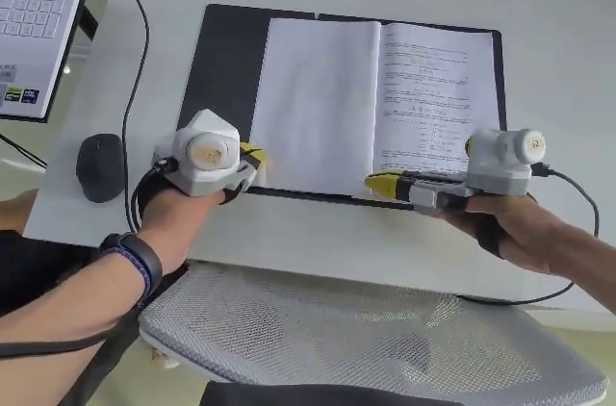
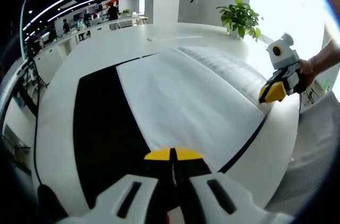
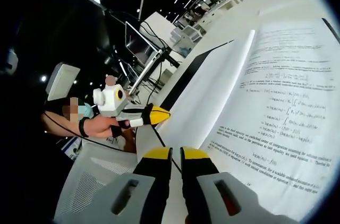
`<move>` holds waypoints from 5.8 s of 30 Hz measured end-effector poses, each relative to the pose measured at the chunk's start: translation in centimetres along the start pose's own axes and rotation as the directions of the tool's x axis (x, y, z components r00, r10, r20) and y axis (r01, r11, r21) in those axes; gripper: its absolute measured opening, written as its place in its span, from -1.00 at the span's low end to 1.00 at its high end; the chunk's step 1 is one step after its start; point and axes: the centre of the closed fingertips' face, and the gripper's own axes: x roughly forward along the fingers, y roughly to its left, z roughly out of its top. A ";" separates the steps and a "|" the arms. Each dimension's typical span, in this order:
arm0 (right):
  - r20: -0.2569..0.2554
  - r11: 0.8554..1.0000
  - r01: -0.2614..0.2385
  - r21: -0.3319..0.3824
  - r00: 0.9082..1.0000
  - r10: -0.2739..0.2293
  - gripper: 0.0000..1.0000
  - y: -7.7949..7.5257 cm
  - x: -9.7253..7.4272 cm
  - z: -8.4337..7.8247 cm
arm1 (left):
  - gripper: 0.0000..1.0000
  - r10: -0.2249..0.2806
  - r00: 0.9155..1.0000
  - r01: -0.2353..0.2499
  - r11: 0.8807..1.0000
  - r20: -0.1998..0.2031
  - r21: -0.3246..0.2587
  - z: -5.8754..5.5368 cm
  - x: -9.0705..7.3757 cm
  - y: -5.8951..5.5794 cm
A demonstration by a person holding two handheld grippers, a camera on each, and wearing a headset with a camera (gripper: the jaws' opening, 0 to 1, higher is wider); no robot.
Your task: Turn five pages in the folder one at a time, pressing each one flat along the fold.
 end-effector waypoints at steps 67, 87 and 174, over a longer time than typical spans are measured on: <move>0.281 0.807 0.575 -0.131 0.802 -0.526 0.89 -0.1 -21.7 -0.2 | 0.72 -0.090 0.988 0.086 0.996 0.124 0.031 4.7 -12.7 -3.6; 0.315 0.798 0.596 -0.086 0.776 -0.546 0.82 -0.2 -22.7 -0.1 | 0.59 -0.286 0.947 0.255 0.947 0.149 0.196 13.2 -6.8 -11.0; 0.327 0.847 0.530 -0.027 0.806 -0.494 0.53 -3.6 -22.0 0.7 | -1.00 -0.202 0.976 0.150 0.895 0.083 0.420 8.5 12.5 -28.1</move>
